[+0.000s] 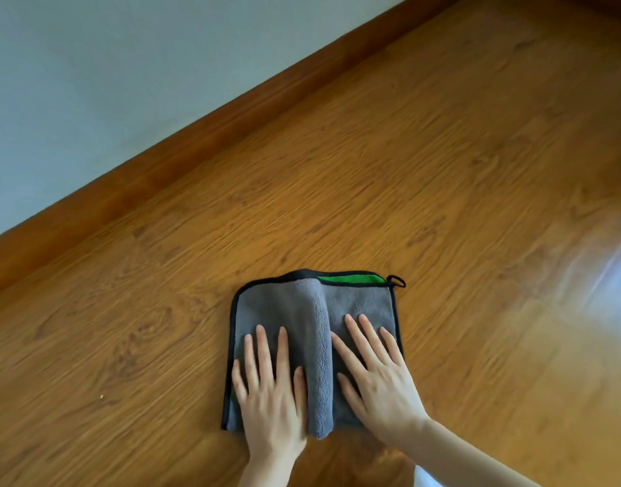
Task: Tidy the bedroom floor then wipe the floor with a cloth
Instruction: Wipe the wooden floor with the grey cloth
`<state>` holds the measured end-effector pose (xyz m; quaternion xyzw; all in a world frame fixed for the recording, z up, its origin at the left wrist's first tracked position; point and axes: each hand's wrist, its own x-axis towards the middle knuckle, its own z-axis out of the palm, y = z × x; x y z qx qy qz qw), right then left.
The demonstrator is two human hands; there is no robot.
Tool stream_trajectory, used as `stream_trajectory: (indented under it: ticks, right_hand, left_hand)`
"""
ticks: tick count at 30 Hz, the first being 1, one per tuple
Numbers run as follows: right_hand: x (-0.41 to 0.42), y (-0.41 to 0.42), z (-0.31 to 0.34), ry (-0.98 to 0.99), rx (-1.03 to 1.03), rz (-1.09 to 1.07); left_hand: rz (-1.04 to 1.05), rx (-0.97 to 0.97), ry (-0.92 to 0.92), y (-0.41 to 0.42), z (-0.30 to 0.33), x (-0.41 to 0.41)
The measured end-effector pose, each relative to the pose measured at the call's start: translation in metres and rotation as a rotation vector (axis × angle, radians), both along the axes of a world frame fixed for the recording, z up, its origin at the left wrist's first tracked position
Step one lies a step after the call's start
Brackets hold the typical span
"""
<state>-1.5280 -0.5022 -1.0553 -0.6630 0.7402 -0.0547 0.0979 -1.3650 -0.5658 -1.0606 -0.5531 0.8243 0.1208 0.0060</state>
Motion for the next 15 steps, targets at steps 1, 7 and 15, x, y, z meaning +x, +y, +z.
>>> stream_trajectory:
  ticks: [1,7,15]
  right_hand:
    - [-0.001,0.007,0.0,-0.002,-0.006,0.021]
    - [-0.017,-0.002,-0.001,-0.001,0.005,0.078]
    - [-0.051,-0.071,0.004,0.026,0.027,-0.015]
  left_hand:
    - [-0.01,0.011,0.006,0.007,0.001,0.001]
    - [-0.044,0.026,0.001,-0.001,0.005,-0.004]
    - [-0.191,-0.109,-0.046,-0.091,-0.003,-0.026]
